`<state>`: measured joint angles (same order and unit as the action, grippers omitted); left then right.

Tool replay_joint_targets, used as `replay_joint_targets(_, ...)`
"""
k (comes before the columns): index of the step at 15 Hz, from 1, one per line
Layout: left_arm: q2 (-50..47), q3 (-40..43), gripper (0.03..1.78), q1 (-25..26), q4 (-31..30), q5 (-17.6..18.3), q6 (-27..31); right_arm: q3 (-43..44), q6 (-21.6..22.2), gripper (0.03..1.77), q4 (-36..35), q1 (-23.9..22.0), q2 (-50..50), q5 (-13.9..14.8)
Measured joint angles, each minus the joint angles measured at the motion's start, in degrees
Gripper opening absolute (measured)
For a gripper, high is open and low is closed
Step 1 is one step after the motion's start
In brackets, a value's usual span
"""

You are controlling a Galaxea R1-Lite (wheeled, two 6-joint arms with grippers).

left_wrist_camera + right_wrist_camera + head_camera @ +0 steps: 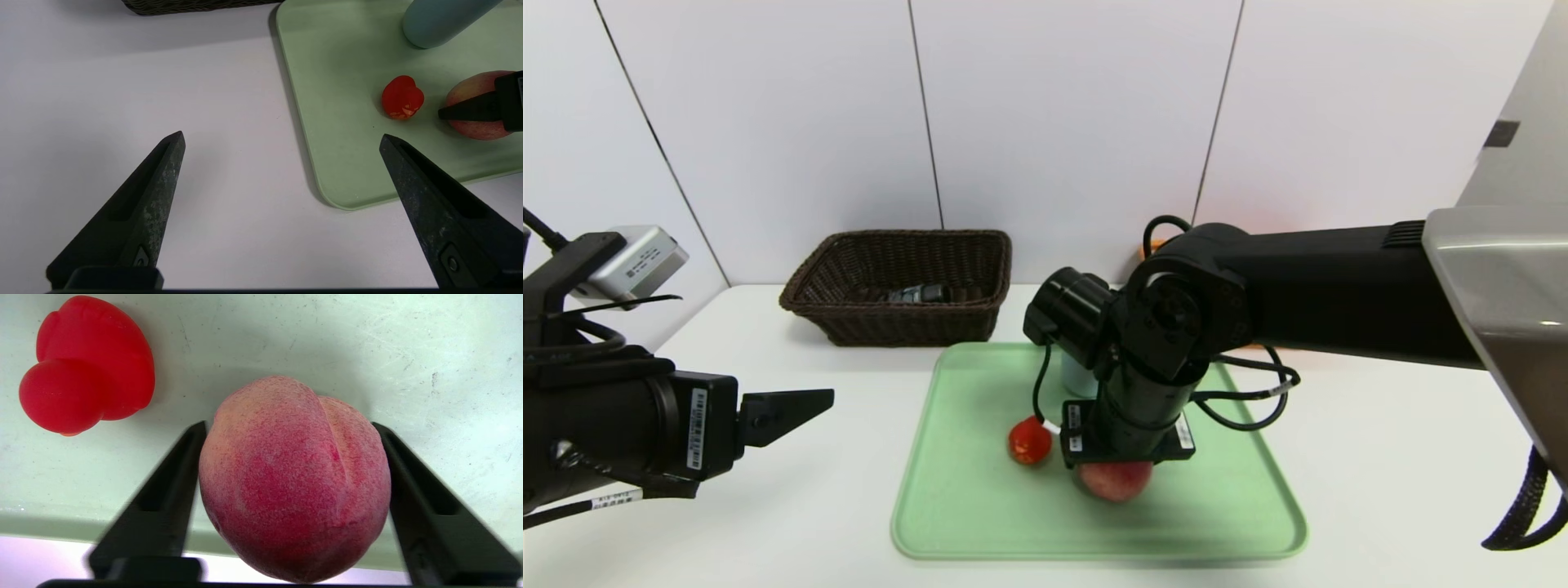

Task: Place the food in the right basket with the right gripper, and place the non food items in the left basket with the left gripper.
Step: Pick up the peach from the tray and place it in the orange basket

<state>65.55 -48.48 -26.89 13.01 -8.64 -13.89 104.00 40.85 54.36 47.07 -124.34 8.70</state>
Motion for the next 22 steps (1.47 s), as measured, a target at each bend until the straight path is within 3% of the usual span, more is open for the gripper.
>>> replay_joint_targets(2, 0.0, -0.1, 1.69, 0.0, 0.0, 0.0, 0.0, 0.3, 0.0, 1.16, 0.0, 0.0, 0.0, -0.1)
replay_joint_targets(11, 0.7, -0.1, 1.69, 0.0, -0.1, -0.1, 0.0, 4.8, -0.7, 1.15, 0.2, 0.1, 4.1, 0.2)
replay_joint_targets(14, 0.7, -0.1, 1.69, 0.0, 0.0, 0.0, 0.1, 7.5, -3.5, 1.15, -5.0, -0.5, 8.9, 0.7)
replay_joint_targets(17, 0.8, -0.1, 1.69, 0.0, 0.0, 0.0, 0.2, 8.0, -8.7, 1.15, -18.2, -6.1, 12.9, 2.8)
replay_joint_targets(22, 1.0, 0.1, 1.69, 0.0, 0.0, 0.0, 0.2, 8.2, -13.6, 1.14, -33.4, -22.1, 13.2, 3.4)
